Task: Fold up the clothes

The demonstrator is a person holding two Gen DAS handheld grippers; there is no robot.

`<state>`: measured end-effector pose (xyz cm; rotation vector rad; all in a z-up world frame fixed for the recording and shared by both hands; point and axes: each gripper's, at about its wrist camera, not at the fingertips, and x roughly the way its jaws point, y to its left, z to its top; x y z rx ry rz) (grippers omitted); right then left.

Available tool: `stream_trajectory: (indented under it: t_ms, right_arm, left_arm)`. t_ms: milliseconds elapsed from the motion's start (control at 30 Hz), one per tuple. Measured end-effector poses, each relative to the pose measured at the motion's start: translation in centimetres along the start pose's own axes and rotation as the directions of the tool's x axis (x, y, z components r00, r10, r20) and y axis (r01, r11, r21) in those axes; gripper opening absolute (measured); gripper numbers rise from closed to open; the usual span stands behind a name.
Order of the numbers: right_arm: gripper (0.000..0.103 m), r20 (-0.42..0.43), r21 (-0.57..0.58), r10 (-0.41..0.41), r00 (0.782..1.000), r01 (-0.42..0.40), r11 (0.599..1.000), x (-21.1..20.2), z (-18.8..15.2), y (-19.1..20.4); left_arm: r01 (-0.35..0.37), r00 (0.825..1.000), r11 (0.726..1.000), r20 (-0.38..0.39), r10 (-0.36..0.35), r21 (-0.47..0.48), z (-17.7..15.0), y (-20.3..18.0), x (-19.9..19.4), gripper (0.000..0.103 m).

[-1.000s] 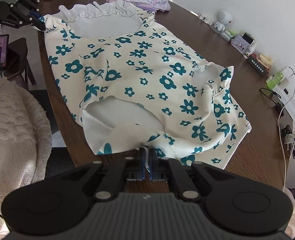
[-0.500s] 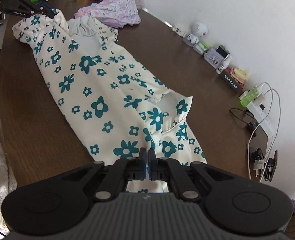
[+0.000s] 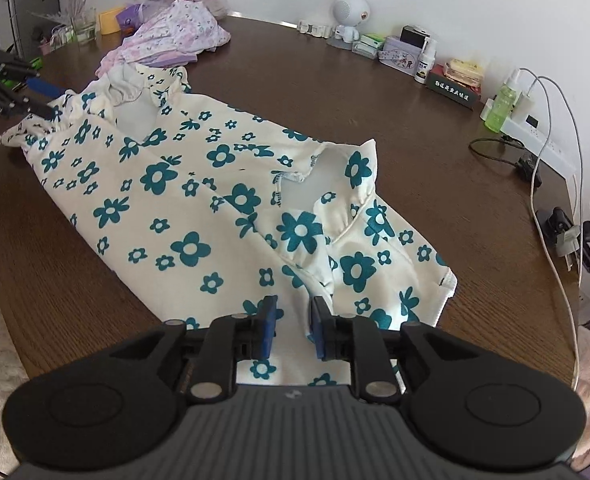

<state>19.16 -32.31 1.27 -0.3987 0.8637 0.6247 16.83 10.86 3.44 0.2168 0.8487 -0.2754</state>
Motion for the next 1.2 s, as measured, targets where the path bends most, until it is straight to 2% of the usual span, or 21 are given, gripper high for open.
stream_trajectory:
  t_ms: [33,133,200,300,333,367,400,467,533,600,667,800,900,967,1000,1067,1100,1200]
  right_arm:
    - [0.022,0.002,0.014,-0.005,1.0,0.005,1.0,0.1,0.0,-0.1]
    - [0.024,0.007,0.055,-0.022,1.0,0.021,0.998,0.6,-0.2,-0.3]
    - [0.024,0.013,0.087,-0.033,0.999,0.031,0.996,0.8,-0.4,-0.3]
    - [0.024,0.029,0.125,-0.053,0.998,0.049,0.991,0.6,-0.6,-0.1]
    - [0.024,0.031,0.132,-0.058,0.998,0.054,0.99,0.5,-0.8,0.0]
    - [0.024,0.032,0.139,-0.063,0.997,0.058,0.989,0.4,-0.9,0.1]
    - [0.024,0.032,0.144,-0.07,0.997,0.064,0.988,0.4,-1.1,0.2]
    - [0.011,0.035,0.151,-0.097,0.995,0.091,0.984,0.4,-1.3,0.3]
    - [0.003,0.054,0.184,-0.132,0.99,0.12,0.976,0.2,-1.4,0.1]
    - [0.003,0.059,0.201,-0.14,0.988,0.126,0.971,0.2,-1.4,0.0]
    - [0.003,0.047,0.19,-0.141,0.989,0.129,0.973,0.6,-1.6,0.2]
    - [0.003,0.049,0.196,-0.143,0.988,0.131,0.972,0.7,-1.8,0.2]
    - [0.004,0.066,0.215,-0.141,0.988,0.124,0.969,0.3,-2.0,0.0]
    - [0.005,0.089,0.242,-0.151,0.984,0.126,0.962,-0.6,-2.1,-0.2]
    - [0.007,0.11,0.258,-0.156,0.982,0.123,0.958,-1.2,-2.1,-0.2]
    - [0.009,0.158,0.272,-0.17,0.973,0.122,0.954,-2.5,-2.0,0.3]
    - [0.009,0.18,0.256,-0.15,0.972,0.101,0.961,-2.6,-1.7,1.2]
    - [0.009,0.244,0.202,-0.086,0.966,0.037,0.979,-2.8,-0.7,3.9]
  left_arm:
    - [0.002,1.0,1.0,-0.008,-0.002,-0.023,-0.5,0.5,-0.1,0.05]
    - [-0.009,1.0,0.996,-0.02,0.007,-0.088,-1.8,1.9,-0.4,0.065]
    - [-0.015,1.0,0.991,-0.012,0.014,-0.129,-2.6,2.7,-0.6,0.065]
    - [0.037,0.999,0.977,0.005,-0.037,-0.211,-3.5,3.7,-1.1,0.063]
    - [0.052,0.999,0.972,0.01,-0.051,-0.228,-3.8,3.8,-1.2,0.046]
    - [0.068,0.998,0.968,0.014,-0.066,-0.24,-4.0,4.0,-1.4,0.01]
    - [0.074,0.997,0.963,0.016,-0.073,-0.26,-4.2,4.2,-1.4,0.001]
    - [0.072,0.997,0.947,0.047,-0.06,-0.312,-4.4,4.7,-1.9,0.001]
    - [0.045,0.997,0.957,0.069,-0.026,-0.287,-4.2,4.7,-2.7,0.001]
    - [0.009,0.998,0.972,0.07,0.008,-0.236,-3.8,4.4,-3.0,0.001]
    - [-0.033,0.999,0.984,0.035,0.039,-0.173,-3.5,3.8,-2.2,0.001]
    - [-0.066,0.998,0.993,-0.025,0.064,-0.099,-3.4,2.8,-0.4,0.002]
    - [-0.112,0.994,0.991,-0.019,0.111,-0.074,-3.8,2.7,-0.2,0.012]
    - [-0.162,0.987,0.984,-0.007,0.162,-0.079,-3.9,2.6,-0.8,0.035]
    - [-0.214,0.976,0.974,0.017,0.216,-0.078,-3.9,2.2,-1.4,0.04]
    - [-0.266,0.959,0.963,0.091,0.269,-0.05,-3.5,1.1,-3.0,0.044]
    - [-0.25,0.96,0.967,0.12,0.254,-0.044,-3.1,0.5,-3.5,0.044]
    - [-0.088,0.978,0.996,0.186,0.089,-0.016,-1.7,-2.2,-3.8,0.045]
